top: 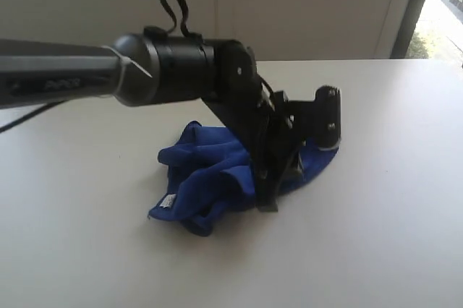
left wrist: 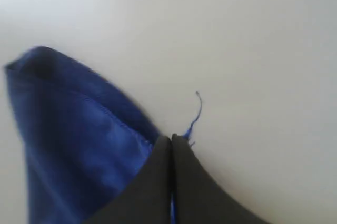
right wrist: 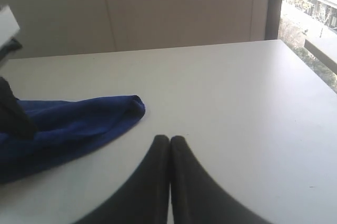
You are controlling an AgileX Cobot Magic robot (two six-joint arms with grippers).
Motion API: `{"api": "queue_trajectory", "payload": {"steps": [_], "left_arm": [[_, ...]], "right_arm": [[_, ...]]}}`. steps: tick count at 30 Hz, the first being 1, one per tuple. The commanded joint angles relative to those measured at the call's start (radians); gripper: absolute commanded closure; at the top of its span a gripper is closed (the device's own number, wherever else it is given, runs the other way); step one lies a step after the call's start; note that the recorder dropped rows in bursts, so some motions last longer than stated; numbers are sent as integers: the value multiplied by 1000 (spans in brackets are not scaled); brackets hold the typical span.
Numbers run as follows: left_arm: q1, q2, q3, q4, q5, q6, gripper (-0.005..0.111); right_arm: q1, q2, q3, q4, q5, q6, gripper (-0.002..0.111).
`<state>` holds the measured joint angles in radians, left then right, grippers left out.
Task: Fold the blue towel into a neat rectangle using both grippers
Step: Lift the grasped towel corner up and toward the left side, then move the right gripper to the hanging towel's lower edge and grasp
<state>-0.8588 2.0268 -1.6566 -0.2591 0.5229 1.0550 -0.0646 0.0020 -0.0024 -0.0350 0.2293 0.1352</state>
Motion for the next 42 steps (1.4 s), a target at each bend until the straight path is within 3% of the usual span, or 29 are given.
{"api": "queue_trajectory", "payload": {"steps": [1,6,8,14,22,24,26,30,38,42], "left_arm": [[-1,-101,-9,142,21,-65,107],[35,-219,-9,741,139,-538,107],[81,-260,-9,844,192,-612,107],[207,-406,-9,870,206,-614,107],[278,-513,-9,896,206,-610,107],[278,-521,-9,931,206,-610,107],[278,-525,-9,957,208,-610,107],[278,-526,-9,962,221,-610,107],[278,-526,-9,1026,263,-610,107],[278,-526,-9,1026,286,-610,107]], "right_arm": [[4,-2,2,2,-38,3,108],[4,-2,2,21,-178,16,108],[4,-2,2,70,-229,110,108],[6,-2,2,70,-122,362,108],[57,253,-31,90,-152,360,105],[97,362,-73,88,-176,355,98],[181,550,-156,88,-223,328,74],[305,794,-287,77,-269,298,50],[536,1287,-619,27,-44,120,56],[561,1427,-705,234,-6,-135,56]]}}
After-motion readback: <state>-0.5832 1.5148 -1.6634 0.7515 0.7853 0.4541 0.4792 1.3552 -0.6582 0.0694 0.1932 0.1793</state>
